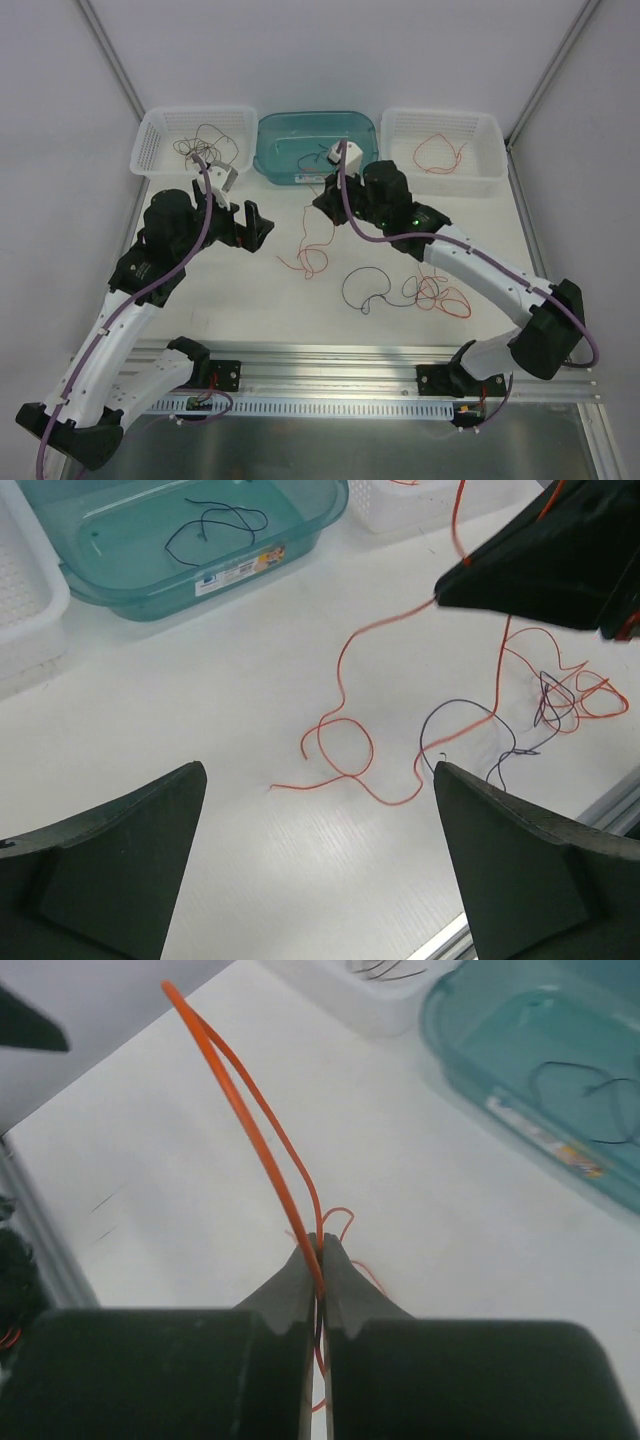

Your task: Untangle the cables

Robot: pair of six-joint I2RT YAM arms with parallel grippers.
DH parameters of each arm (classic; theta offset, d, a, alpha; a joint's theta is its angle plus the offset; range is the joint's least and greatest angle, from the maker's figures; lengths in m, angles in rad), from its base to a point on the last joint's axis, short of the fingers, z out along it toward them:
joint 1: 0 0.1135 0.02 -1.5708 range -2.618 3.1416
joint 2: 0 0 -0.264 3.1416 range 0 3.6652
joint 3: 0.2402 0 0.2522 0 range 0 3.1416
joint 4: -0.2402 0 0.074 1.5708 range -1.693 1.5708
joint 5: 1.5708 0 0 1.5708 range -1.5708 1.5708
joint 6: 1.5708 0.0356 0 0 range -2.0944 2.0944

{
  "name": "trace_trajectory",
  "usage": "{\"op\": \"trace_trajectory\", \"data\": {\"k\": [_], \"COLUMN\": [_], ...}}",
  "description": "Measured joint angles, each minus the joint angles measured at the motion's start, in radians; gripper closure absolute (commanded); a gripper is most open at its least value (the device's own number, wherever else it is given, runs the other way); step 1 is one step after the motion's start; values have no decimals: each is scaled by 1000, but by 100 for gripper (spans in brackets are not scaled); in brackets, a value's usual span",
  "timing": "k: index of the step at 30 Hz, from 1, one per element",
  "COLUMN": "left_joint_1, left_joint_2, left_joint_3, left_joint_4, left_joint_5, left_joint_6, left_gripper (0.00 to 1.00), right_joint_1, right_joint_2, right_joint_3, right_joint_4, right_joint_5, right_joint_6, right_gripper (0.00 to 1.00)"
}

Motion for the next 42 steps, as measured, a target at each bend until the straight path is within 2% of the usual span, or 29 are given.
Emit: {"op": "trace_trajectory", "data": {"k": [11,15,21,28,36,41,42], "left_joint_1": [0,0,0,0,0,0,0], "left_joint_2": [-13,5,40,82,114,139,142], "left_joint_3": [-33,-33,-37,-44,-48,-48,-48], "left_joint_4": [16,16,17,23,27,27,28], "left_joint_5": [-66,-78,-102,-103,-91,-82,-80], "left_joint_6": [17,19,23,25,25,25,25], "left_gripper": [1,1,1,1,1,1,1], "right_joint_1": [-251,-325,-462,-615,-678,-718,-729], "right_joint_2": [-26,-19,34,246,529,697,726], "right_joint_3": [278,406,555,703,713,730,730], "right_joint_4": [-181,-175,-79,35,87,84,73], "right_joint_5": [159,200,235,233,278,306,315], "right_joint_6": [-75,-130,-183,-178,-146,-108,-100], "right_gripper": [99,99,99,99,99,91,86]}}
